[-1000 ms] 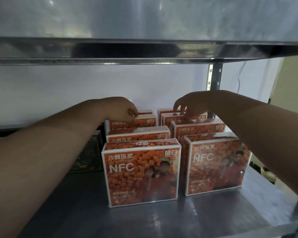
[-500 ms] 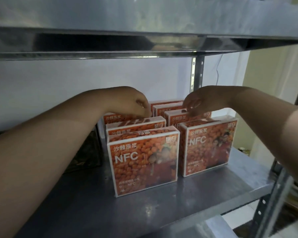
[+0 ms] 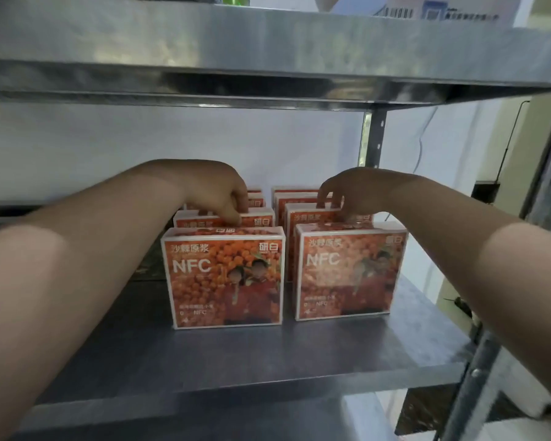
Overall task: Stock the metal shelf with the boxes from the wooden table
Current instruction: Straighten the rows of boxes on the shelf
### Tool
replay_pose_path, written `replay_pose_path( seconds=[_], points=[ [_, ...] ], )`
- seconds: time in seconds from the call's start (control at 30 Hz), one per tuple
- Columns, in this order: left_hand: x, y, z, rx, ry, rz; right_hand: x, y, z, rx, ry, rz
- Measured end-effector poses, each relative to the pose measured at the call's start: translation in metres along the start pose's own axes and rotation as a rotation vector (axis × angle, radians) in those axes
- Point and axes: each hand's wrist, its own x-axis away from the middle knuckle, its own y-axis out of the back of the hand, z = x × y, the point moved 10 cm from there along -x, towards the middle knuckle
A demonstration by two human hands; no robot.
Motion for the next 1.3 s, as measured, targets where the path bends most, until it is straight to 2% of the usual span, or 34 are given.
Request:
replay_pose_path(
  seconds=[0.17, 0.3, 0.77, 1.3],
  points=[
    [0.006, -0.002, 0.004, -0.059, 0.085, -0.065, -0.005, 0.001, 0.007, 0.074, 0.071, -0.063],
    [0.006, -0.004, 0.01, -0.066, 0.103, -0.067, -0.002, 0.002, 0.009, 0.097, 0.041, -0.076],
    [-0.006, -0.007, 0.007, -0.105, 0.0, -0.117, -0.003, -0.002, 0.009, 0.154, -0.009, -0.108],
    [-0.011, -0.01, 0.013, -0.11, -0.02, -0.094, -0.003, -0.005, 0.007, 0.102, -0.045, -0.109]
  ],
)
